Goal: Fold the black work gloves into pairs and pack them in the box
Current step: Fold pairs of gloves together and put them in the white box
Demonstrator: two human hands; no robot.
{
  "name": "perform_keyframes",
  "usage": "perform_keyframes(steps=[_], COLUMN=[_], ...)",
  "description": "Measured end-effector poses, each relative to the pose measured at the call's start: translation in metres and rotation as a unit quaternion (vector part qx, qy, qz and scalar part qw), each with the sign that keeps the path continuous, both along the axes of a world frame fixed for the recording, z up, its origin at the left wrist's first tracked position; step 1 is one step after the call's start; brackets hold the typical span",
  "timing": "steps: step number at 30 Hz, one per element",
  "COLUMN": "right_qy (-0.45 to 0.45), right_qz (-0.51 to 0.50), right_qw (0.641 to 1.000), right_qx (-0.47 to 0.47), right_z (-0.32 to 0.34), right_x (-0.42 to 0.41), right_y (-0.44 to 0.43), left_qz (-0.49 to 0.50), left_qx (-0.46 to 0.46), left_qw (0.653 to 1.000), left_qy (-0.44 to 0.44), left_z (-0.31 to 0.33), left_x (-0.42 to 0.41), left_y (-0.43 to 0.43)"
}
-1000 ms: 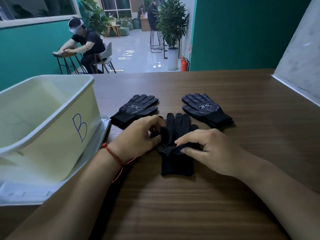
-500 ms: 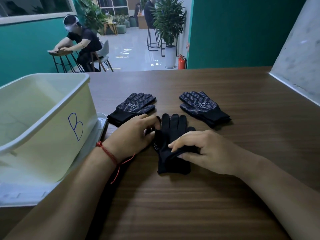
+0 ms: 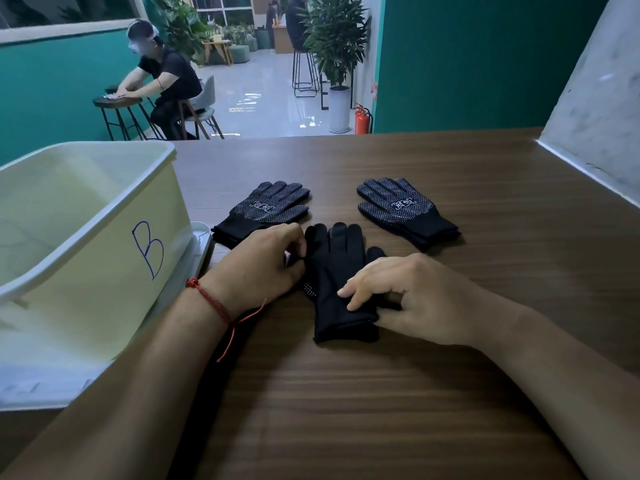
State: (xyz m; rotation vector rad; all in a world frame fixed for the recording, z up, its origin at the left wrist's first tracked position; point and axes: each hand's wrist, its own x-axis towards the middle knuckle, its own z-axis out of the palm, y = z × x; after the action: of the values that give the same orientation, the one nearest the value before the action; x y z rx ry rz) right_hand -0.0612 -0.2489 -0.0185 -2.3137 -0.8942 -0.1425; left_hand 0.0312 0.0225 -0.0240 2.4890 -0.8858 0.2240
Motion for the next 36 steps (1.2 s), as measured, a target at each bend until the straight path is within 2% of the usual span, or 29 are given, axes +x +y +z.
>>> perform_keyframes(steps=[9, 15, 28, 36], right_qy=[0.034, 0.019, -0.076, -0.032], right_qz=[-0.017, -0.016, -0.028, -0.025], right_qw=[0.999, 0.999, 0.994, 0.994], right_qx=[-0.004, -0.034, -0.074, -0.103], right_z=[0.002, 0.002, 0.001, 0.004], right_x=[0.001, 0.001, -0.001, -0.005], right_y=[-0.002, -0.003, -0.002, 0.003], left_qz=[0.001, 0.006, 0.002, -0.010], left_qx=[0.005, -0.044, -0.002, -0.022], left_qw=[1.000, 0.999, 1.000, 1.000], left_qy=[-0.001, 0.013, -0.020, -0.002], left_z=[0.004, 0.001, -0.006, -0.003], left_x=[-0.003, -0.002, -0.001, -0.006], left_y=[0.000, 0.002, -0.003, -0.001])
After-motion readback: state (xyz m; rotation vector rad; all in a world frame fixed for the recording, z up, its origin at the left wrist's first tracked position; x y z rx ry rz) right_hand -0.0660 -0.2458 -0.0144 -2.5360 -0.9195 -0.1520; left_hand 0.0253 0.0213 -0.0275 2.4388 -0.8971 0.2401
